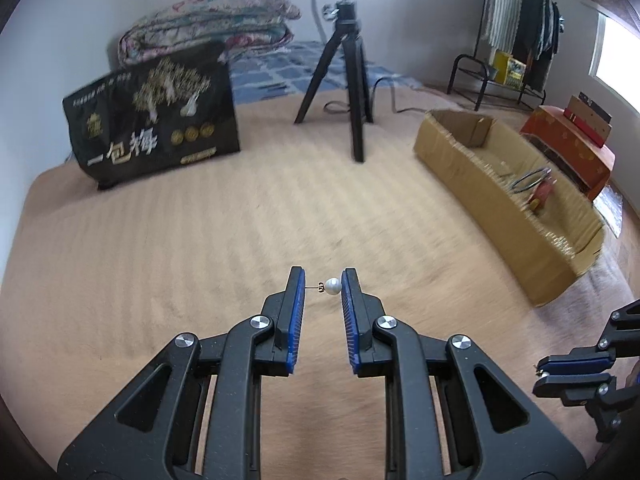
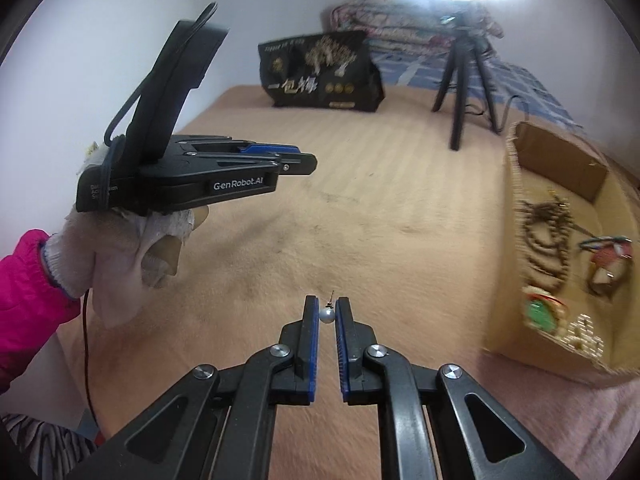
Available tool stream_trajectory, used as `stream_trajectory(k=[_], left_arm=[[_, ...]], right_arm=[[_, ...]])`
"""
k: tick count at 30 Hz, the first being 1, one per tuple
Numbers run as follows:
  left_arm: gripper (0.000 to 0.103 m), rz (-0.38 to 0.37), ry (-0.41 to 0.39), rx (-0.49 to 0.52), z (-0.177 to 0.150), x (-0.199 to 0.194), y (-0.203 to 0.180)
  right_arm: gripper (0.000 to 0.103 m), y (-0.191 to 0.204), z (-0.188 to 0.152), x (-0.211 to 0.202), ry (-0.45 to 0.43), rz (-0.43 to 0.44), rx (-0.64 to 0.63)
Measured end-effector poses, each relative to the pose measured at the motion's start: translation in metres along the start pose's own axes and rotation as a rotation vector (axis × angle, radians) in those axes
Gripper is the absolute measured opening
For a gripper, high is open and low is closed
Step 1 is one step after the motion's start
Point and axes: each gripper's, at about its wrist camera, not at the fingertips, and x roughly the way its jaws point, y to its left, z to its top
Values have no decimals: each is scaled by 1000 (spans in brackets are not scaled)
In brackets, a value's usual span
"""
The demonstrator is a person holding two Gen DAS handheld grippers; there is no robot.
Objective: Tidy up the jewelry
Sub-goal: 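Carry both pearl earrings over the cardboard box with both tools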
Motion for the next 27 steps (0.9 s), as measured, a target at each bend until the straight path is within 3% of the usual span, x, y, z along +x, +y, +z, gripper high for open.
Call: stream_trajectory(k=[12, 27], left_arm=[[17, -69, -68, 42, 41, -12, -58], [17, -119, -118, 70, 84, -5, -126]], right_arm=[[6, -46, -10, -67, -93, -101, 75], [6, -103, -16, -112, -146, -236, 168]])
